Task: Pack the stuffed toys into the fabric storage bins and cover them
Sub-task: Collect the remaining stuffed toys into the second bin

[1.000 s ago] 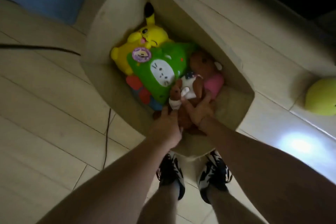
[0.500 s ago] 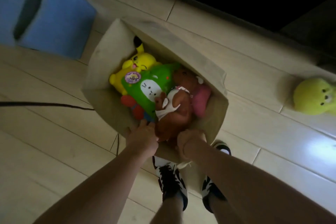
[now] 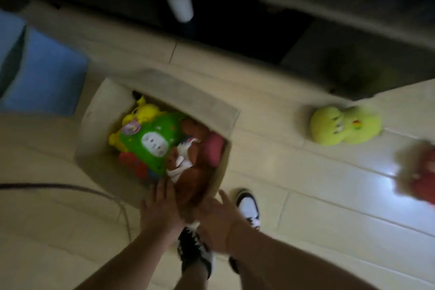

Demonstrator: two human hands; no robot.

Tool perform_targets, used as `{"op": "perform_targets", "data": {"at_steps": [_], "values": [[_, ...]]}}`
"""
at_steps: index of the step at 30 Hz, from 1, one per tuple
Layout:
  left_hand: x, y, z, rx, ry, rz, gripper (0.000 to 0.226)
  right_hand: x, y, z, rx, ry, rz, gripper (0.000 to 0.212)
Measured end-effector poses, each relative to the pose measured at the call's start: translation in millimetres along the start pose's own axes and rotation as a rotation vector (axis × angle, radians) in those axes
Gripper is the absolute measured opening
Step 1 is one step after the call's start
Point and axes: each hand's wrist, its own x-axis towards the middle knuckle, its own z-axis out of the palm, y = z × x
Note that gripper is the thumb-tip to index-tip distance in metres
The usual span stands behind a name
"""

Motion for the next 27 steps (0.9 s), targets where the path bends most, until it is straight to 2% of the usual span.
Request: {"op": "perform_targets", "data": {"at_steps": [1,2,3,6,10,12,13,14,17,20,24,27], "values": [[-19,15,-8,-0.023,0.014,0.001,0.095,-34,11,0,-0.014,-0.051,0.039,0.044],[-38,32,-17,-0.045,0.027,0.01,0.097,-59,24,-5,-0.004,-0.113,0.178,0.046],[-58,51,-29,-0.061,0.064,0.048,0.1,-89,40,-8,-0.032,-0.017,0.223,0.048],[-101,108,-57,-0.085,0.178,0.289,0.101,-172,89,-33,0.129,0.292,0.449,0.063],[-142,203,-104,-0.024,0.087,0.427,0.105,-260,147,-76,0.245,0.445,0.769,0.07],[-144,246,-111,0.025,0.062,0.529,0.107,-284,179,-82,0.309,0.451,0.793,0.072],[-142,267,-113,-0.012,0.043,0.523,0.106,-291,196,-81,0.32,0.487,0.816,0.072],[-136,288,-113,-0.065,0.055,0.499,0.105,-295,214,-80,0.323,0.524,0.829,0.072],[-107,355,-107,-0.251,0.064,0.392,0.102,-293,272,-70,0.383,0.486,0.837,0.074],[-70,406,-80,-0.313,0.015,0.291,0.096,-266,330,-52,0.431,0.433,0.841,0.079],[-25,441,-40,-0.268,-0.065,0.234,0.092,-211,396,-38,0.225,0.304,0.74,0.087],[2,445,-17,-0.204,-0.032,0.262,0.092,-167,432,-43,0.069,0.275,0.655,0.09]]}}
